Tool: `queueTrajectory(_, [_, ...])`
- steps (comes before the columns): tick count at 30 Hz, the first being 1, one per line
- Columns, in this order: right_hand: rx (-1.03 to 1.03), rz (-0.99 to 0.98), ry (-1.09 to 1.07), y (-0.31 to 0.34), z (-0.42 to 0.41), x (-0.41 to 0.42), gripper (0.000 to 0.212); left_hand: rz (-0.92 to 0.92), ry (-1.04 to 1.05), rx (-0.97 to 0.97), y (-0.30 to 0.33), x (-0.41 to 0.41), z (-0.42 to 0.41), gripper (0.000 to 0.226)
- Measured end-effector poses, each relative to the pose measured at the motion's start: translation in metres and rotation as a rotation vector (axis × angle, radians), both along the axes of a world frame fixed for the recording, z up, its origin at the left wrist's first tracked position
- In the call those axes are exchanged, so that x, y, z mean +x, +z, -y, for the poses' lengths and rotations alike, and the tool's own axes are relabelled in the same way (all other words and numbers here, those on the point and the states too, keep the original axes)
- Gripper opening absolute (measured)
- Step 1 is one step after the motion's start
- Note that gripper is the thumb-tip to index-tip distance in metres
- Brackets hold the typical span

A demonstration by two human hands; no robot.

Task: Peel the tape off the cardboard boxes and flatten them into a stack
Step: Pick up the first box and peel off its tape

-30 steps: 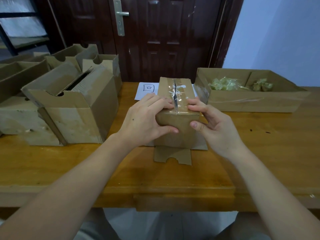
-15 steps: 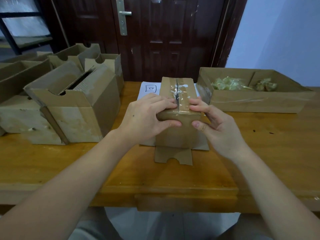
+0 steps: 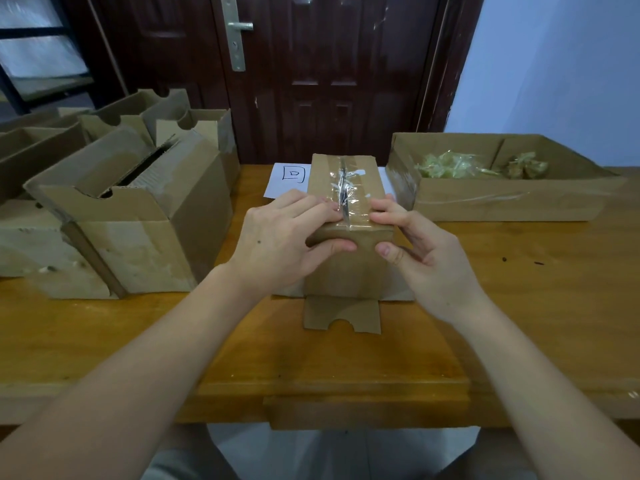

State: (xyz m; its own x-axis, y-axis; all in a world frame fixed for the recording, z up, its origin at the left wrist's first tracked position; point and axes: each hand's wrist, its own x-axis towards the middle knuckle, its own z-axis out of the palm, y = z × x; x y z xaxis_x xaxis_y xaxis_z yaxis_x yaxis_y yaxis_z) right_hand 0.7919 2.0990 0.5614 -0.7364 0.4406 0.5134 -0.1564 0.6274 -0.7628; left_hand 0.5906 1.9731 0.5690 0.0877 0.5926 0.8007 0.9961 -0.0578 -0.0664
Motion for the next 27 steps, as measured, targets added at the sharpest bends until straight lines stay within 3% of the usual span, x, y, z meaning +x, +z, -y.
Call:
queueTrajectory(4, [0.036, 0.007, -0.006, -0.001, -0.002, 0.0, 0.041, 0.072, 0.005, -0.015, 0.0, 0.003, 0.0, 0.045])
queueTrajectory(10, [0.047, 0.009, 0.004, -0.001, -0.005, 0.0, 0.043, 0.077, -0.035, -0.249, -0.002, -0.008, 0.013, 0.07])
queueTrajectory(22, [0.083, -0.003, -0.056, 0.001, 0.006, -0.003, 0.042, -0.009, 0.005, -0.083, 0.006, -0.002, 0.006, 0.051])
queueTrajectory(25, [0.19, 0.045, -0.079, 0.004, 0.005, -0.003, 0.042, 0.019, -0.017, -0.078, 0.006, -0.002, 0.008, 0.046])
queueTrajectory(27, [0.37, 0.112, -0.141, 0.008, 0.001, -0.003, 0.049, 0.04, -0.022, -0.097, 0.005, -0.002, 0.009, 0.045])
